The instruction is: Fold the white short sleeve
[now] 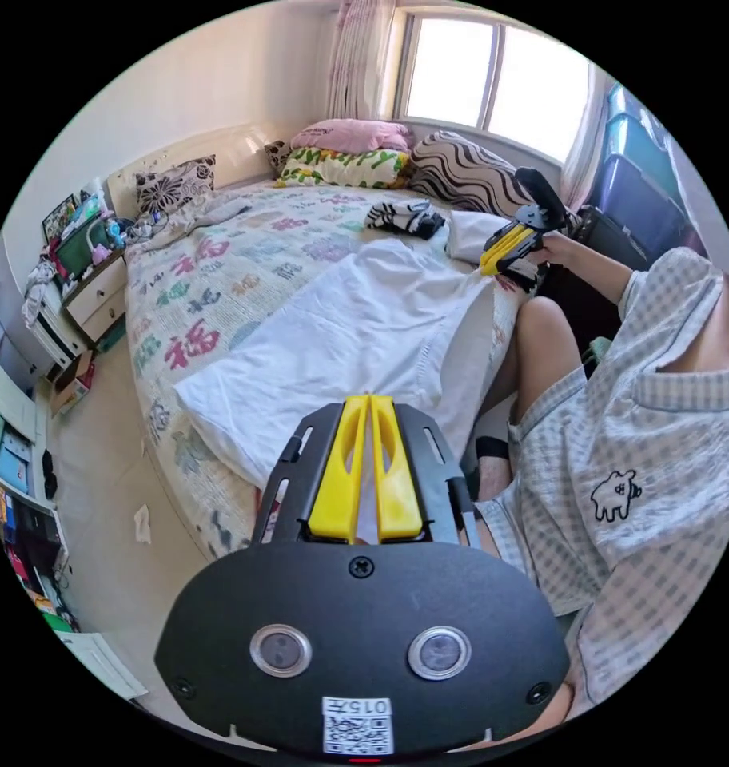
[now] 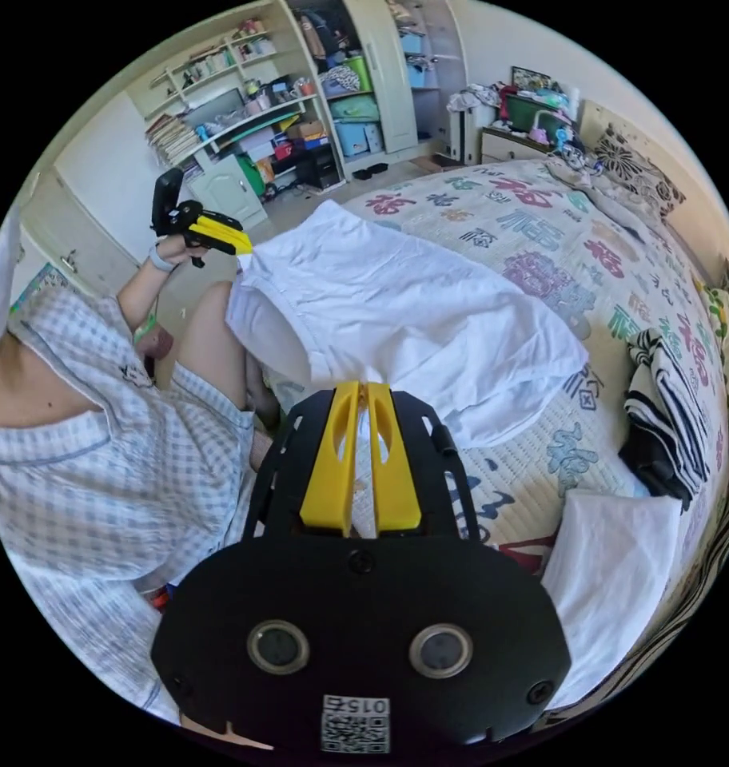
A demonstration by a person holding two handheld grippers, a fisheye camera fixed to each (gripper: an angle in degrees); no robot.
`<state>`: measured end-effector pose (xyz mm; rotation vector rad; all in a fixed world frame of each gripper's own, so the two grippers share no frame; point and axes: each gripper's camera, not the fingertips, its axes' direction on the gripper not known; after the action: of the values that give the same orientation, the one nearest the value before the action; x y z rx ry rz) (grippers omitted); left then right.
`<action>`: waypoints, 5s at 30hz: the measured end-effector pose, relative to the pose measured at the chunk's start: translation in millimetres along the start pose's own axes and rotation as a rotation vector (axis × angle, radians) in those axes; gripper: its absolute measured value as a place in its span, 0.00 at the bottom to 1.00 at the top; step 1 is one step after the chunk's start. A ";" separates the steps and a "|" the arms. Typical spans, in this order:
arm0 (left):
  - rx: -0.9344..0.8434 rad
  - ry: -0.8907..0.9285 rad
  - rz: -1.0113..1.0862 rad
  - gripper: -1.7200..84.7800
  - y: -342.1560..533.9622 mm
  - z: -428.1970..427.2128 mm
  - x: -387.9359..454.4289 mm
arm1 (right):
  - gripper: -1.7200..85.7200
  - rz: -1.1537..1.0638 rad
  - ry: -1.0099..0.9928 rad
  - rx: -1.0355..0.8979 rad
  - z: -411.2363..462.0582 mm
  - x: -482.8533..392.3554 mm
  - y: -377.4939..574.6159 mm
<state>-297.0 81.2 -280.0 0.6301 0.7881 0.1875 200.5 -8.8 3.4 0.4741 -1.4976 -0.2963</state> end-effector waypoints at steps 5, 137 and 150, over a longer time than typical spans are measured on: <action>0.018 0.185 -0.101 0.02 -89.9 -12.8 -113.0 | 0.03 0.032 -0.288 -0.155 -27.7 85.4 -79.9; 0.219 0.798 -0.516 0.26 -116.8 526.6 -199.9 | 0.30 1.153 0.033 0.279 -591.9 550.9 123.1; 0.102 0.833 -0.737 0.21 -180.0 709.0 -135.4 | 0.12 0.944 -0.216 0.309 -618.7 602.9 110.6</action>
<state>99.5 -439.5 73.5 0.3014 1.7892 -0.2947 841.6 -123.0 581.7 -0.0668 -1.8190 0.6498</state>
